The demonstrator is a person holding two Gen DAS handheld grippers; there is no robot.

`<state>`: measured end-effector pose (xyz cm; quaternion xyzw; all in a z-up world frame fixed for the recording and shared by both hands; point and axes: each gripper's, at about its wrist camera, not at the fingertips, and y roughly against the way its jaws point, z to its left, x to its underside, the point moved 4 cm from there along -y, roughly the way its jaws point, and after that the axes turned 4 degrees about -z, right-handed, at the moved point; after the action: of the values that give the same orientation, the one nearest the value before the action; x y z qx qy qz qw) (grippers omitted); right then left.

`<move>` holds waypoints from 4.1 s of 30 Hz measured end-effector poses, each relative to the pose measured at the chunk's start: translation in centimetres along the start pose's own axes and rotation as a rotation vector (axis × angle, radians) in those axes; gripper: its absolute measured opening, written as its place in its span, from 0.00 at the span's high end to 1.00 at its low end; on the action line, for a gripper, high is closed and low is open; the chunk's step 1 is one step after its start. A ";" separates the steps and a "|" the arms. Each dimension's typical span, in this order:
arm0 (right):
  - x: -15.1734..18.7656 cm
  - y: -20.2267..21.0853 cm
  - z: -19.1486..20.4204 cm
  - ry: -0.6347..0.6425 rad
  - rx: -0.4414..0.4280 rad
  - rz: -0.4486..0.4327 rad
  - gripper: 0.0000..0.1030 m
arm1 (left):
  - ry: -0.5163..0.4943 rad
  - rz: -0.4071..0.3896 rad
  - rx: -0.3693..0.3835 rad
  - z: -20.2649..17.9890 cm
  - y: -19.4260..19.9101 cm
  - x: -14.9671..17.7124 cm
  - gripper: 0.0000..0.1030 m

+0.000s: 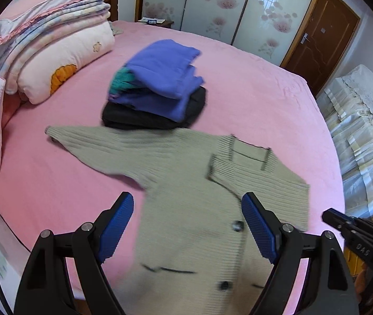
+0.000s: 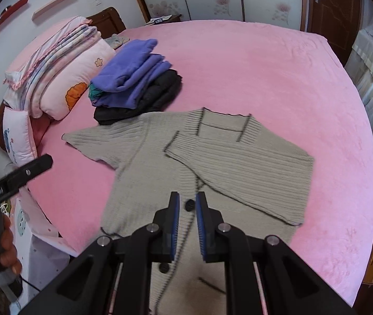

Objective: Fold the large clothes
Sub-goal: 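Grasp the cuff of the other cardigan sleeve with the left gripper, then fold the held sleeve across the cardigan body and open the left gripper, then grasp the cardigan side edge with the right gripper and fold it inward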

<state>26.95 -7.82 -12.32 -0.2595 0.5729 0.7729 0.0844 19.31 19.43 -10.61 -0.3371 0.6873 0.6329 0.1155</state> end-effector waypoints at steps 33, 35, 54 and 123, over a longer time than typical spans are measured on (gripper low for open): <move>-6.3 -20.0 23.5 -0.104 0.089 0.190 0.88 | 0.620 0.186 0.149 42.5 -31.6 -5.8 0.43; -6.2 -20.2 23.3 -0.108 0.099 0.198 0.88 | 0.632 0.190 0.182 42.0 -32.4 -6.0 0.66; -4.3 -16.9 18.1 -0.248 0.129 0.147 0.88 | 0.100 -0.025 0.288 23.6 -16.5 -10.4 0.94; 8.9 -22.6 -0.7 0.772 0.491 0.103 0.65 | -0.064 0.254 -0.031 0.9 -26.6 4.1 0.49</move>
<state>29.29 -2.53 -35.90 -0.4720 0.7406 0.4643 -0.1145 32.22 19.74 -34.22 -0.2287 0.7105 0.6635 0.0511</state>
